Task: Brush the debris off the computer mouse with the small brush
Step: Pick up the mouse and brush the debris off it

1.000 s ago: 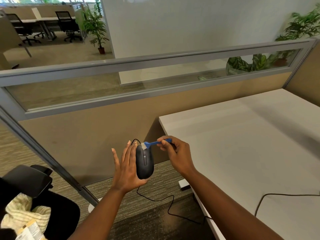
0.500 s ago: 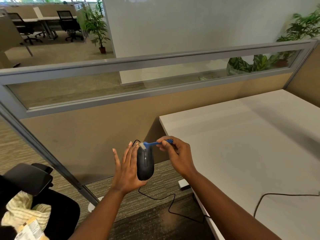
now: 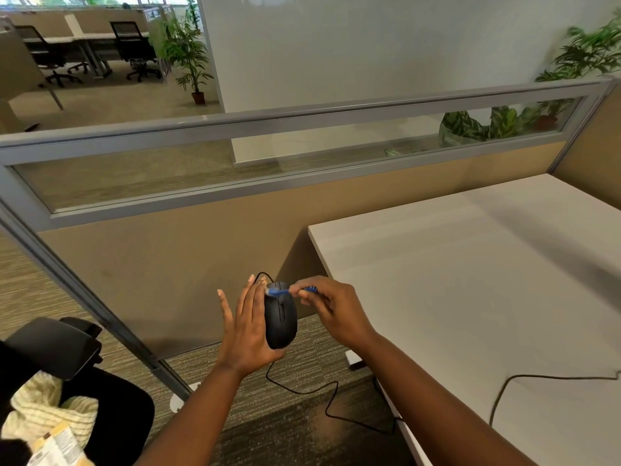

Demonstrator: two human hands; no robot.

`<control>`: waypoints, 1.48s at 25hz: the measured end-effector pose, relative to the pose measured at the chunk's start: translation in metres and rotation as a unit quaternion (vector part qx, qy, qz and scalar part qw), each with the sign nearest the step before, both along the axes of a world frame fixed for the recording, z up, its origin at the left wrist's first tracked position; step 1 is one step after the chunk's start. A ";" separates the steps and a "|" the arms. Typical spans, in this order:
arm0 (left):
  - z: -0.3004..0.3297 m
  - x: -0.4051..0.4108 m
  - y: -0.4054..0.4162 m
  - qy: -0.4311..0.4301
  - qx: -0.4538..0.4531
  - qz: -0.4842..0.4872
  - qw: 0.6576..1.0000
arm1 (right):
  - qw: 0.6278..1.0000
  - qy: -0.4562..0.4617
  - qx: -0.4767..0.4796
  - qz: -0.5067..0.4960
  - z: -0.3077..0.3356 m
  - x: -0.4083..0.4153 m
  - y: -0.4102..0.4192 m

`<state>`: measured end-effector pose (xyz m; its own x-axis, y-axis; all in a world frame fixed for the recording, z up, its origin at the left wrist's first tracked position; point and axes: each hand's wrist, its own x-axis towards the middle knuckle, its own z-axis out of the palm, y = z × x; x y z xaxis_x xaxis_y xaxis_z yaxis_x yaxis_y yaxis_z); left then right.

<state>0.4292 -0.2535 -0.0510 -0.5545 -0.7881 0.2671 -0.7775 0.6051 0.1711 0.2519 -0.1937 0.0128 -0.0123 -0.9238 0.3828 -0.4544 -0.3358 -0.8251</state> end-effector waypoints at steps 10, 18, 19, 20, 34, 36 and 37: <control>-0.001 0.000 0.002 -0.013 0.009 0.008 1.000 | 1.000 -0.006 -0.008 0.012 0.003 -0.001 0.000; -0.002 0.002 0.001 -0.015 0.021 0.044 0.999 | 0.983 0.127 0.029 0.130 -0.005 0.004 0.002; -0.003 0.003 0.000 -0.016 0.024 0.049 0.998 | 0.982 0.126 0.036 0.137 -0.004 0.003 0.002; -0.003 0.003 0.000 -0.014 0.027 0.054 0.998 | 0.981 0.123 0.041 0.142 -0.004 0.003 0.002; 0.003 0.003 -0.005 0.009 0.024 0.091 0.995 | 0.979 0.165 0.072 0.092 -0.009 -0.008 0.006; 0.003 0.003 -0.005 0.005 0.021 0.091 0.996 | 0.988 0.137 0.055 0.047 -0.006 -0.009 0.006; 0.003 0.003 -0.005 0.003 0.019 0.090 0.996 | 0.993 0.107 0.039 0.029 -0.004 -0.009 0.006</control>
<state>0.4317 -0.2589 -0.0479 -0.4026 -0.8841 0.2370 -0.8715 0.4494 0.1961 0.2426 -0.1879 0.0085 0.1162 -0.9477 0.2973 -0.6033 -0.3051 -0.7368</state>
